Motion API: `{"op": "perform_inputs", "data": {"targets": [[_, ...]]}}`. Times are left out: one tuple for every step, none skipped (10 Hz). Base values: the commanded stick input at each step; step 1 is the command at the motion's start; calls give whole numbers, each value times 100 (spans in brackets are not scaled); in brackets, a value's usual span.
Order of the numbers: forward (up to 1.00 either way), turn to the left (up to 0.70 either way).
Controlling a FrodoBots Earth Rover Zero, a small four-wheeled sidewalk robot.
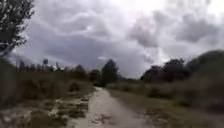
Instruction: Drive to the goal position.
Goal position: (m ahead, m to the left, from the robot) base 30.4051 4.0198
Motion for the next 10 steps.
{"op": "perform_inputs", "data": {"targets": [[85,0],[85,0],[85,0],[85,0],[85,0],[85,0],[85,0],[85,0],[85,9],[85,25]]}}
